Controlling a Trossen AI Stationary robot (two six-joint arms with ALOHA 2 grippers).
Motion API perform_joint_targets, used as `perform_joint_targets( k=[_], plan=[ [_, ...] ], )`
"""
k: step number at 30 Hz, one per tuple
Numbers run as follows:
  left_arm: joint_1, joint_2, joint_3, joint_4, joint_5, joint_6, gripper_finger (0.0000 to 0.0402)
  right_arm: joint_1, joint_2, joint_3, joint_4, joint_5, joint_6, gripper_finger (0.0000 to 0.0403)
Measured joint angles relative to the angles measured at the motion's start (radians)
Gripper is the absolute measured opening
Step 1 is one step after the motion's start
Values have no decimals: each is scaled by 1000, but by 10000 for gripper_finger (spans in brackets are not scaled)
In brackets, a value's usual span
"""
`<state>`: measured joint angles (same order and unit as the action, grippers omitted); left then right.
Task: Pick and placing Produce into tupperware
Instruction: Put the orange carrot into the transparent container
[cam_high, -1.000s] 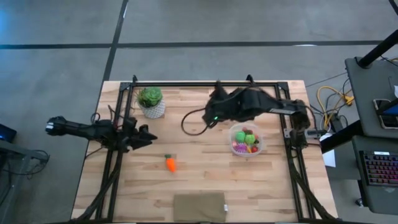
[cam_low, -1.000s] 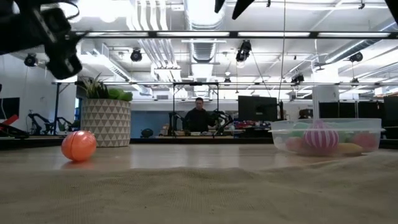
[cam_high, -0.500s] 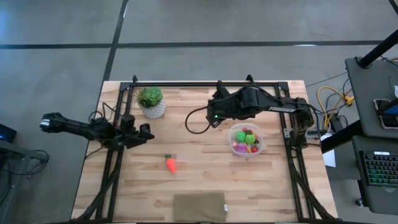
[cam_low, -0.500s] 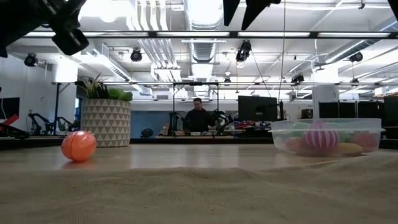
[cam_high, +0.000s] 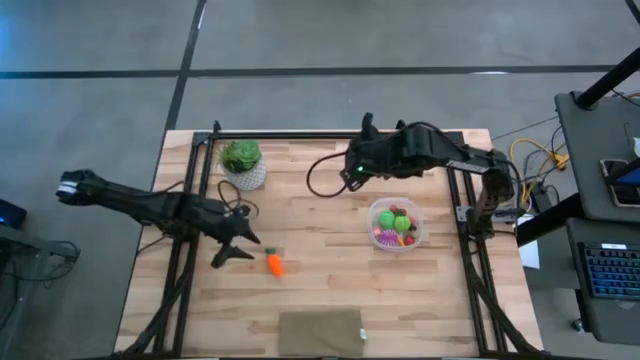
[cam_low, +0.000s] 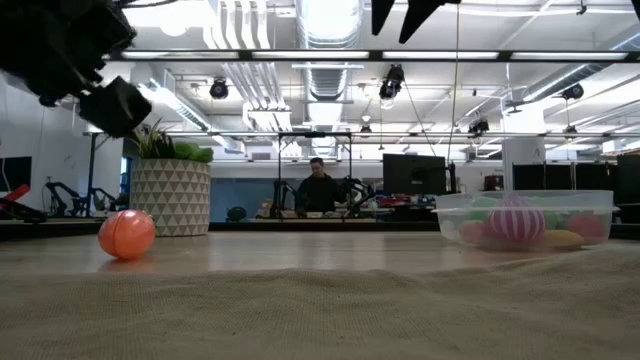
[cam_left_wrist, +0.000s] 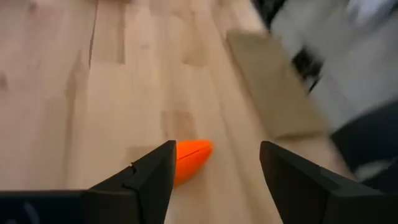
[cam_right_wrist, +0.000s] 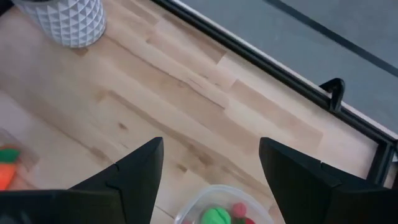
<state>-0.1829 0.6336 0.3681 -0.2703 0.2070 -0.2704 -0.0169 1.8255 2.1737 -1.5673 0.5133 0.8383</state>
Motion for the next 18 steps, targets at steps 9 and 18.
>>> perform_joint_targets(
  k=[9,18],
  plan=[
    [0,301,128,-63,-15,538,218,-33,-43,-3,-4,4,-14,258],
    [0,570,199,-54,-59,779,218,-34,-59,-26,-5,-5,-27,258]
  ],
)
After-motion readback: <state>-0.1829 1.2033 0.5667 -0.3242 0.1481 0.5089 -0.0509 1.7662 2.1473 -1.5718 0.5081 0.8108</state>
